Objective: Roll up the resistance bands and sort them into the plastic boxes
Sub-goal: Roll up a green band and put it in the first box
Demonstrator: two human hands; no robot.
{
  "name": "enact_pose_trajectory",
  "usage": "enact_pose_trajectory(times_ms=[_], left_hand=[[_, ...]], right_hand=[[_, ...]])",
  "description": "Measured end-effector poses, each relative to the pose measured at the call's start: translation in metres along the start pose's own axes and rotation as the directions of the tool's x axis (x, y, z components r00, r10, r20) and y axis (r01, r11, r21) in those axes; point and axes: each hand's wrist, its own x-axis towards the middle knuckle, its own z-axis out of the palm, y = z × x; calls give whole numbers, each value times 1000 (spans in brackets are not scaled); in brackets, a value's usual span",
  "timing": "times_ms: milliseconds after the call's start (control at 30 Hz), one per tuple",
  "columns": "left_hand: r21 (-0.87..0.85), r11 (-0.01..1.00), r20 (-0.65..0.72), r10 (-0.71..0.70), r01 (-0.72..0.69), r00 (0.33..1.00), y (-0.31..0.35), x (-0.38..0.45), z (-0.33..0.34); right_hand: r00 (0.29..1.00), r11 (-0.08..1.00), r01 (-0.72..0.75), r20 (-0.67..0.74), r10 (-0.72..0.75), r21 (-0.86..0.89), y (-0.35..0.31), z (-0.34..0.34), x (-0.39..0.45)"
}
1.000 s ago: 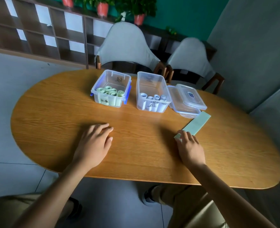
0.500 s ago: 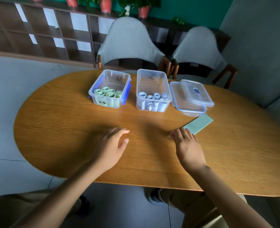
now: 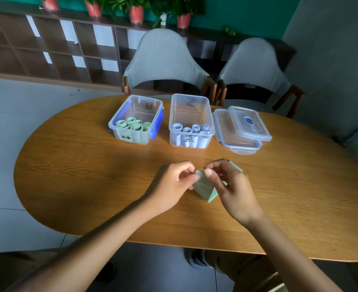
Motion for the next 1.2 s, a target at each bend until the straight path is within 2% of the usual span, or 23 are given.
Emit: enact_pose_trajectory(times_ms=[67,167,300,567,633,700,767,1033,1200], left_hand=[[-144,985,-51,-107,99,993,-2,3,-2],[-205,959,-128,-222,194,967,-8,11,-9],[-228,931,-210,-334,286,919,-21,28,-20],[-244,881,-353,-470,406,809,-51,70,-48],[-226,868,-384,-497,442,778,-58,76,-54],[-192,861,-418,-506,471,754,-64,81,-58],[-170,854,-415,-515,492,750,-64,83,-58],[-152,817,-417,-563,556,714,-72,89,-59],[-192,836,-391,-545,514,741,-77,86,-60]], right_hand=[[989,965,-116,115,91,235,5,6,-1],[966,922,-199,226,128,332,15,24,-5],[947,852,-307,227,228,424,15,47,-8],[931,761,-365,192,311,537,7,71,-6],[932,784,-363,183,313,503,8,74,-7],[944,861,-328,171,282,390,10,77,-8],[954,898,-295,162,254,326,9,78,-9],[946,905,-323,134,297,276,7,79,-14],[933,909,-354,150,327,220,18,86,-20]])
